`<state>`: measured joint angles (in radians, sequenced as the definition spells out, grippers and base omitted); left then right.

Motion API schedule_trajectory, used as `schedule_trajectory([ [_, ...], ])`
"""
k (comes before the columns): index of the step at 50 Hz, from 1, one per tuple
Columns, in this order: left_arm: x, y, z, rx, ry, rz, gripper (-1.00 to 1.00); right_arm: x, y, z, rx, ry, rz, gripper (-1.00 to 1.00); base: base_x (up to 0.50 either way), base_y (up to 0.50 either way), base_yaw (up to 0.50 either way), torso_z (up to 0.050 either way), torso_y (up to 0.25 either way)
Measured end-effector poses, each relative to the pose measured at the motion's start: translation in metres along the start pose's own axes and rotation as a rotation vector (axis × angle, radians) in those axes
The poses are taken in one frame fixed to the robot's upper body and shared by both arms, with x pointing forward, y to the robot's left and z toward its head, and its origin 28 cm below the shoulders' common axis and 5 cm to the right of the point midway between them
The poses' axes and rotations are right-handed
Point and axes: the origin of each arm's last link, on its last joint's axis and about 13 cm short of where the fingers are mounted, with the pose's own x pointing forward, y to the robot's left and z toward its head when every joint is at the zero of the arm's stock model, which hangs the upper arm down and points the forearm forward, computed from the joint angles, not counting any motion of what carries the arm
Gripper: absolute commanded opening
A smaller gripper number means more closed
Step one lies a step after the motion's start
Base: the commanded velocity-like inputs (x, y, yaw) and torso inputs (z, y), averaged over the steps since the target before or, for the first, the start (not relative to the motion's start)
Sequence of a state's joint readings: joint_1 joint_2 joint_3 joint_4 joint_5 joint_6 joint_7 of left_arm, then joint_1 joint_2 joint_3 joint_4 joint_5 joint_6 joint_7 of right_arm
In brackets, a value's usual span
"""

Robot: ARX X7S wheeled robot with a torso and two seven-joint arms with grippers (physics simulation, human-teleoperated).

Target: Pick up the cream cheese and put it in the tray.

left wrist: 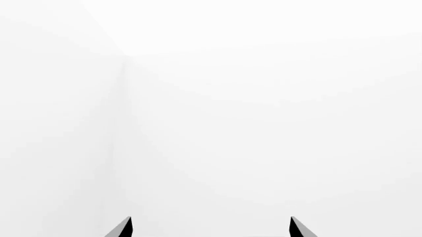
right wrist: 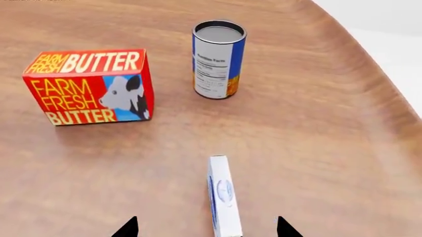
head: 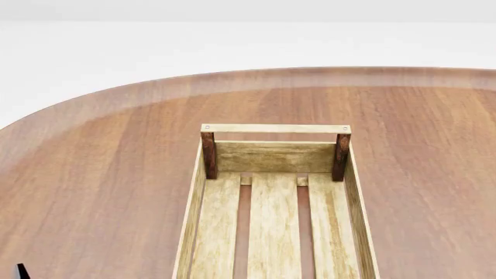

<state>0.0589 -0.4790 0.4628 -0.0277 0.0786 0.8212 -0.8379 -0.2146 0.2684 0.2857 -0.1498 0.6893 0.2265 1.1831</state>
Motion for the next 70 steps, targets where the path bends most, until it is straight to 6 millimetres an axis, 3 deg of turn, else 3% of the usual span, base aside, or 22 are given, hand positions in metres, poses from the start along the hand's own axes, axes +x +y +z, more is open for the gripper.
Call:
schedule_trajectory([
  [70, 0.000, -0.001, -0.001, 0.009, 0.017, 0.000, 1.00, 0.043, 0.002, -0.013, -0.026, 0.118, -0.096, 1.00, 0.00, 0.00, 0.00, 0.000, 0.000],
])
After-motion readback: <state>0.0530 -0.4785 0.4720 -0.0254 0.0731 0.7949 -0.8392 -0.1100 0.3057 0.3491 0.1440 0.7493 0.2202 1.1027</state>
